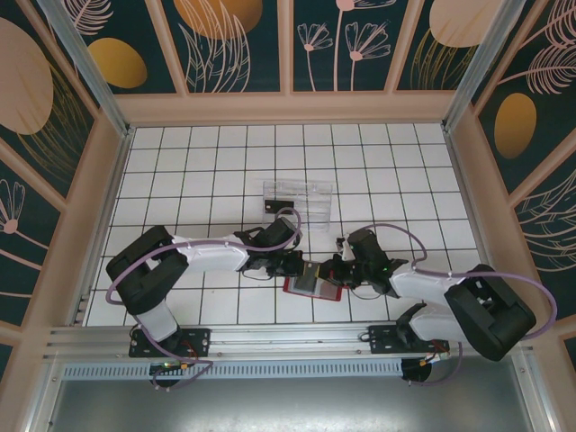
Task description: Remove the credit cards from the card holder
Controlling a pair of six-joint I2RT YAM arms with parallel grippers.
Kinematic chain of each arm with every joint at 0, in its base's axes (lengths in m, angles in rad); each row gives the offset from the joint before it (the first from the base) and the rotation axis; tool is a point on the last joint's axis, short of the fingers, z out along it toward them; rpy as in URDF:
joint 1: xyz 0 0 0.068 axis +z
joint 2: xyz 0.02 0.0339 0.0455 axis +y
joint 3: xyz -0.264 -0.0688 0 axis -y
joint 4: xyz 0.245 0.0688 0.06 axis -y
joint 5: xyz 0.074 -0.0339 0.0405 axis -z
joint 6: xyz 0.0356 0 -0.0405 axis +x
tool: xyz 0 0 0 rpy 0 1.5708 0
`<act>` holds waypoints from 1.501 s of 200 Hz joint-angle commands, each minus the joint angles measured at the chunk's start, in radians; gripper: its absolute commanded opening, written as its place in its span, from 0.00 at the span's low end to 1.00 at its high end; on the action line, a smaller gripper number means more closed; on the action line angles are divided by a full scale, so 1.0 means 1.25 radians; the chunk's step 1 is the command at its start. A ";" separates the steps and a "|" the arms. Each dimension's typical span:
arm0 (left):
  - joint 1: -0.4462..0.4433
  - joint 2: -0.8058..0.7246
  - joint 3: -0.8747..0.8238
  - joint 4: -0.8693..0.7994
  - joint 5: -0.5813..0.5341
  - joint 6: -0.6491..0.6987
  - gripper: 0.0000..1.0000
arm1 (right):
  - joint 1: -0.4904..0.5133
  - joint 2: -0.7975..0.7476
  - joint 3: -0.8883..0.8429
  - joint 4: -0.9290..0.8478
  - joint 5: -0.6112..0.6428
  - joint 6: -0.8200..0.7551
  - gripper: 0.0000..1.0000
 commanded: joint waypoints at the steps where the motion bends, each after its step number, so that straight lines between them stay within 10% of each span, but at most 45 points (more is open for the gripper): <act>1: 0.014 -0.015 -0.033 -0.069 -0.055 -0.004 0.09 | -0.012 -0.020 0.002 -0.047 0.028 -0.028 0.02; 300: 0.017 -0.044 -0.023 -0.029 0.008 -0.007 0.14 | -0.026 0.068 0.086 -0.066 -0.042 -0.139 0.02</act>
